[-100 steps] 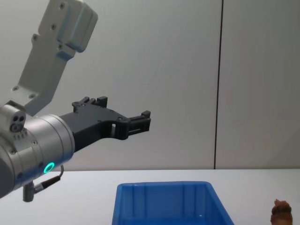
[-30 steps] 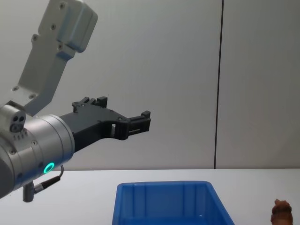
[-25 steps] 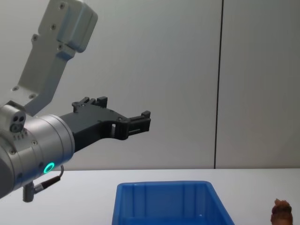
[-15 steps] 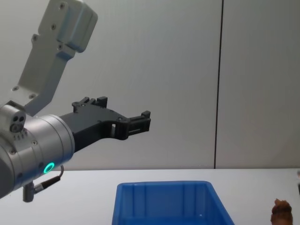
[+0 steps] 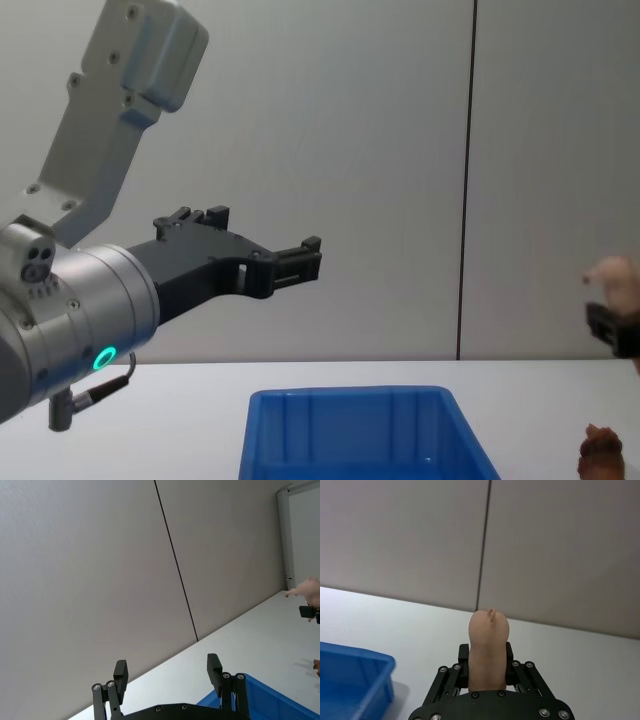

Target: Pick up the two dolls from the table and place them into the box.

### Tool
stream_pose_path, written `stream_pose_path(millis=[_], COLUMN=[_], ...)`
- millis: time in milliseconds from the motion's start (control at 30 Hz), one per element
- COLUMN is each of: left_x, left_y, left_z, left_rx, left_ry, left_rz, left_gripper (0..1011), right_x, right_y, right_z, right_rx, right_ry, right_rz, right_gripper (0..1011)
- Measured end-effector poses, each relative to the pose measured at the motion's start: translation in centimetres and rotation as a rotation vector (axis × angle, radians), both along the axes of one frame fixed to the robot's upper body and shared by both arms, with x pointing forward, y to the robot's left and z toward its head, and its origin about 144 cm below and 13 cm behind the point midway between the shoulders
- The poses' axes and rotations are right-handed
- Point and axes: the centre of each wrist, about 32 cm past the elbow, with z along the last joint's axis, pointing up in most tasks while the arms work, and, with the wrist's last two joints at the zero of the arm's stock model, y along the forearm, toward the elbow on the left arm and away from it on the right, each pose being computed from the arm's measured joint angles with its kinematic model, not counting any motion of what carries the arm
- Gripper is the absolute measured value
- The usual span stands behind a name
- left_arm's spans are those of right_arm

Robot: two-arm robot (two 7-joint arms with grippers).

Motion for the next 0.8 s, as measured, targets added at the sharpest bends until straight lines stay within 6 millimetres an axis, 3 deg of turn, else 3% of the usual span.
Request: stream_pose_path(millis=[800], left_x=[0.0], left_y=[0.0], left_z=[0.0], left_rx=[0.000], left_ry=[0.000], left_rz=[0.000], left_gripper=[1001], right_x=[0.9], right_y=[2.5], right_z=[3.4], right_rx=[0.110], right_ry=[-0.007], right_rz=[0.351], right_gripper=[361])
